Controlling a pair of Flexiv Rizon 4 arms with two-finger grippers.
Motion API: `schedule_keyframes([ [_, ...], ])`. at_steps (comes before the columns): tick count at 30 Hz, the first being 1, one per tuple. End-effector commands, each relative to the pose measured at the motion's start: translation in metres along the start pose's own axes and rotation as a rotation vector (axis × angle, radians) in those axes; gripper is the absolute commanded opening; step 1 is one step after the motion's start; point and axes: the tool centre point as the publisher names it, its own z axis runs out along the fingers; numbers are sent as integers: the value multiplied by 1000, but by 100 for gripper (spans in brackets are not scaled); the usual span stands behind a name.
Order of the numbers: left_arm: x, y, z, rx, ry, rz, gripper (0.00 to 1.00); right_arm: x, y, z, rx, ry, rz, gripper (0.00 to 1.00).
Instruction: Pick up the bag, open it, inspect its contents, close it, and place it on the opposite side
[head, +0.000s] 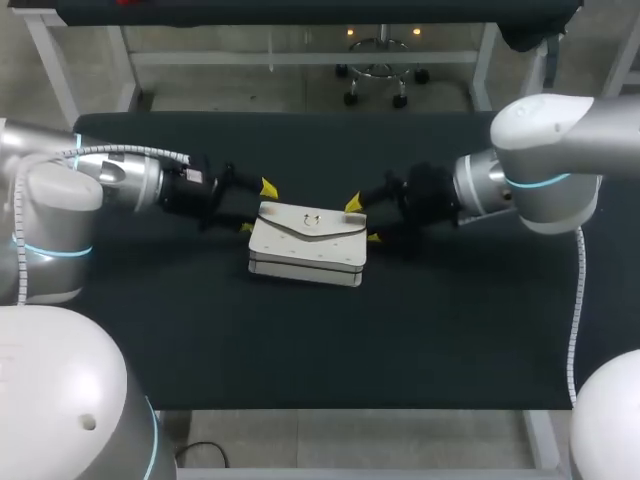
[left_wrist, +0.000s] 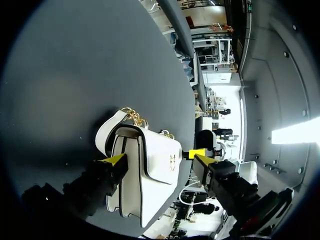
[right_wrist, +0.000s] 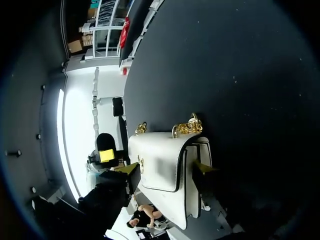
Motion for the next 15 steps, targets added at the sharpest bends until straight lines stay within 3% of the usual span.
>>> schedule_keyframes([
  [1,4,10,-14,30,-12,2,100,-1,-8,-13,-18,-12,3,100],
  [11,4,10,-40,91,-81,11,100,-2,-27,-30,-18,-59,-31,100],
  [15,1,9,-51,111,-130,7,100,-3,-39,-34,8,-69,-49,84],
])
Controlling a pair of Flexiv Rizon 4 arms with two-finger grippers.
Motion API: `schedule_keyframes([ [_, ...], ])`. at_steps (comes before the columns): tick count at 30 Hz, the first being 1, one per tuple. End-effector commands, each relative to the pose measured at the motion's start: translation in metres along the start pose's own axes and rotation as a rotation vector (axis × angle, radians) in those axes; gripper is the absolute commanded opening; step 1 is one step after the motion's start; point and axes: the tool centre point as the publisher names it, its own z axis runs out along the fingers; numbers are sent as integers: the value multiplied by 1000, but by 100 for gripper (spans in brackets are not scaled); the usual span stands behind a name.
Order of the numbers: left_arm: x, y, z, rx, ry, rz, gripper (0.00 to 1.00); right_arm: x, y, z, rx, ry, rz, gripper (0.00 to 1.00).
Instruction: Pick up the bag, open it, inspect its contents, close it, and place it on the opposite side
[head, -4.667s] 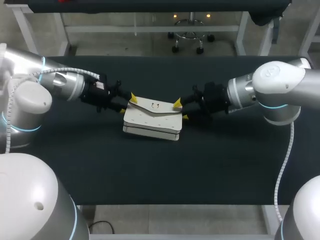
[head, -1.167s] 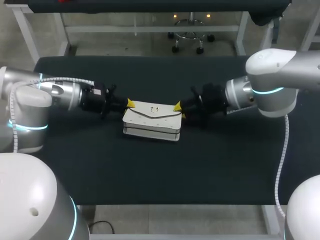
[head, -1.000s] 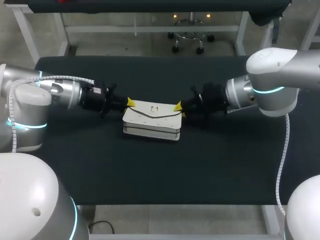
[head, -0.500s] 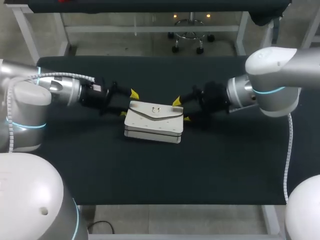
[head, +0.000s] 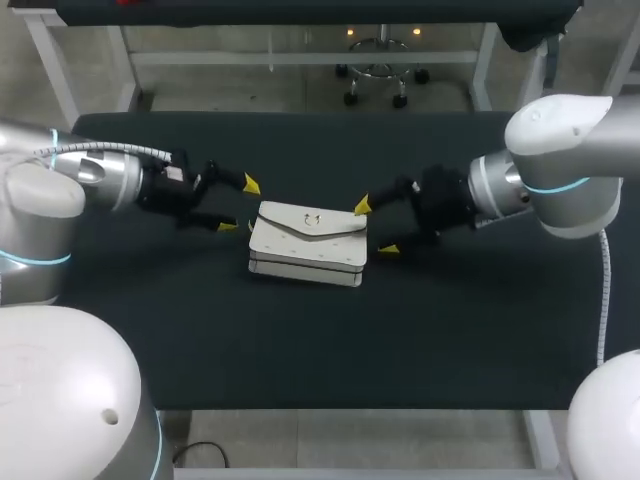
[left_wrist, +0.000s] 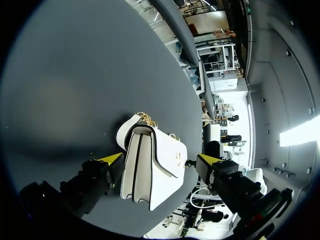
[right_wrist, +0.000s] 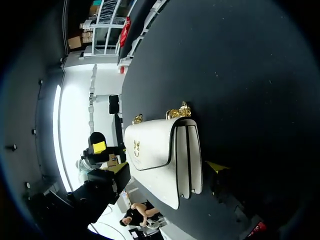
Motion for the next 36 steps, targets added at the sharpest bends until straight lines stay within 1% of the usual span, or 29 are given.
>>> schedule_keyframes([
  [1,2,6,-15,23,-49,-8,100,2,-15,-9,8,-14,-8,81],
  [3,-1,5,-18,28,-59,-12,100,0,-19,-8,16,-23,-11,78],
  [7,-6,5,-23,26,-84,-16,100,-4,-21,0,43,-23,-6,64],
  [11,-10,4,-27,19,-112,-12,100,-6,-20,9,71,-8,6,59],
  [13,-13,3,-30,17,-131,-15,100,-5,-20,12,79,-8,3,51],
  [19,-18,1,-37,20,-150,-24,100,0,-22,14,88,-15,-15,44],
  [24,-20,-1,-41,27,-159,-29,100,-2,-22,16,93,-19,-11,39],
  [26,-20,-1,-42,29,-162,-31,100,-3,-23,18,97,-19,-6,30],
  [28,-21,-1,-43,31,-167,-33,100,-4,-23,20,101,-19,-6,27],
  [33,-23,-1,-44,32,-181,-38,100,-4,-24,22,126,-12,-3,22],
  [36,-25,-1,-46,34,-186,-40,100,-5,-24,24,135,-4,0,22],
])
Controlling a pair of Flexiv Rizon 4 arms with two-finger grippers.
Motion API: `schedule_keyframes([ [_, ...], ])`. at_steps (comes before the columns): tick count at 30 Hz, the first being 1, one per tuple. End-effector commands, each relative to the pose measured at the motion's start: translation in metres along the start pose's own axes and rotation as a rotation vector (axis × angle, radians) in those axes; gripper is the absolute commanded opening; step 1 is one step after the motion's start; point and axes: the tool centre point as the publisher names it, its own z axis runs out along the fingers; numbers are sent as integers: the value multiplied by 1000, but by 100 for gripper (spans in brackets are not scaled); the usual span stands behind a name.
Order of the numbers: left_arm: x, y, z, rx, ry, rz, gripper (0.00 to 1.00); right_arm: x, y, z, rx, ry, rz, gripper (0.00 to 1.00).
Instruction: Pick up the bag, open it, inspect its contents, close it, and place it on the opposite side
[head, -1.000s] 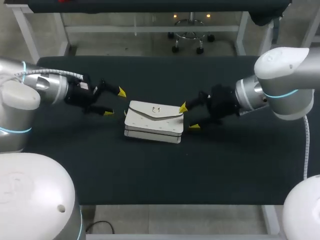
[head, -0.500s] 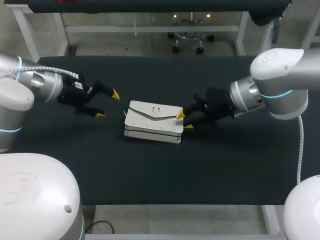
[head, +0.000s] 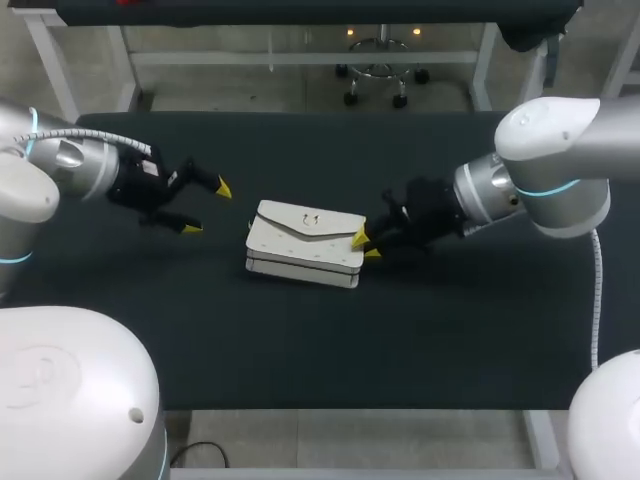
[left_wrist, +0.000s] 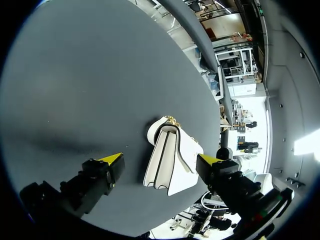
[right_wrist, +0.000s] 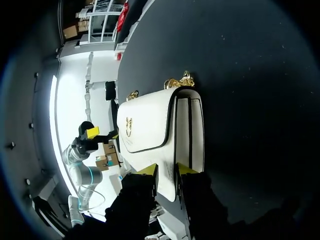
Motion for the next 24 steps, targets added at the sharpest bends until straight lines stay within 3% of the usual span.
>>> schedule_keyframes([
  [1,-1,0,-2,2,-6,-3,100,-2,6,3,20,14,2,23],
  [12,-4,0,-4,5,-14,-6,100,-5,8,8,18,14,21,20],
  [14,-4,0,-5,8,-17,-6,100,-5,8,7,14,20,22,0],
  [24,-5,-5,-11,18,-34,-5,100,-8,10,4,11,29,26,0],
])
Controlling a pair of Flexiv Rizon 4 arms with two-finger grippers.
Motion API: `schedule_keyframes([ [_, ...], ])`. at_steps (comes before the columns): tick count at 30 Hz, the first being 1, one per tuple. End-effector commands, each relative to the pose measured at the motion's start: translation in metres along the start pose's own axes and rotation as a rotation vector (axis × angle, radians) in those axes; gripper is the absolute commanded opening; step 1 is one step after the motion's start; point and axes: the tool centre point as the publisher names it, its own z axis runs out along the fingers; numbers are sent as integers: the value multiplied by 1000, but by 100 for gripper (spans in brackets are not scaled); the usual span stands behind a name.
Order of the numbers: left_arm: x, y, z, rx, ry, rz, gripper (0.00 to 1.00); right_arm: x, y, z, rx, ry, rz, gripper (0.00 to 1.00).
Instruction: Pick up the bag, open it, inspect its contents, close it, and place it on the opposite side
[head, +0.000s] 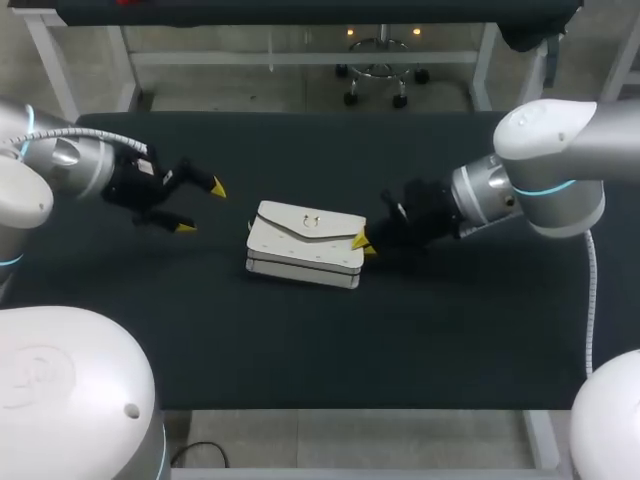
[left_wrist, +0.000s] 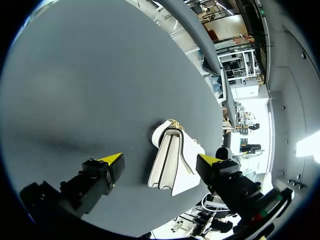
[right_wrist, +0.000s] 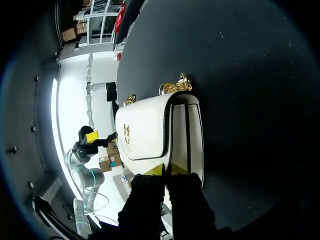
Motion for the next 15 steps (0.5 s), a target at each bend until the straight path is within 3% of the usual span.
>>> schedule_keyframes([
  [1,0,-1,-3,-5,-13,3,100,-3,1,-4,6,12,-1,0],
  [15,-1,-11,-15,-53,-119,108,100,-5,15,-27,131,-12,-59,0],
])
